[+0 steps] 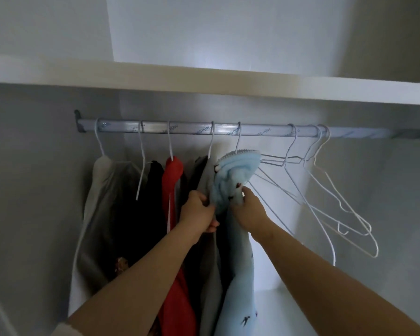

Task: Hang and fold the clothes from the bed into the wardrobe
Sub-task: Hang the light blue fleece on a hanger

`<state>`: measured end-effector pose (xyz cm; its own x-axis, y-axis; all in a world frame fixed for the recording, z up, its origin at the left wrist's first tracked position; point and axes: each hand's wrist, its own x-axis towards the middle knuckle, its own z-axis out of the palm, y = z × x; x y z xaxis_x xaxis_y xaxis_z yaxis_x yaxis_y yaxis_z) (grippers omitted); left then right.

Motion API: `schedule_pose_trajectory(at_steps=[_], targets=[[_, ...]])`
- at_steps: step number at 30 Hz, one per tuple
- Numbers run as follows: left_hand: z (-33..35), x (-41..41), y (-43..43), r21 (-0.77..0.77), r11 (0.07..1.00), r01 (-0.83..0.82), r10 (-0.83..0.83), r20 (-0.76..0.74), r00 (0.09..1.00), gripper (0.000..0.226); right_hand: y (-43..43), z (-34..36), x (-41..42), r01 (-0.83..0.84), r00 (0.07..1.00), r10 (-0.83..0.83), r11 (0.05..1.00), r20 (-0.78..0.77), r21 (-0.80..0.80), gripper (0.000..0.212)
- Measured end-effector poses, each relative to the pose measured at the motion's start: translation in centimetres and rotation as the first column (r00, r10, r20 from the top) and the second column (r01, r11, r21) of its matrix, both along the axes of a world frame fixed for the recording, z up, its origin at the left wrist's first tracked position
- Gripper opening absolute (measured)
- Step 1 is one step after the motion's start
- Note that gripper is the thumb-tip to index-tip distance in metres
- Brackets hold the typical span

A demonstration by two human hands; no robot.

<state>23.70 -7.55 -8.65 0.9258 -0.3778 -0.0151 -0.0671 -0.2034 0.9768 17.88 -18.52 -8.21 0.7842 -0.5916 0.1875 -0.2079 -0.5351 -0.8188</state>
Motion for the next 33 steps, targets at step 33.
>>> schedule_pose_trajectory(at_steps=[33], targets=[[-13.0,-62.1,-4.0,0.213,0.194,0.958,-0.905,-0.338,0.258,0.009,12.3,-15.6,-68.4,0.692,0.187,-0.972,0.027,-0.144,0.721,0.009]])
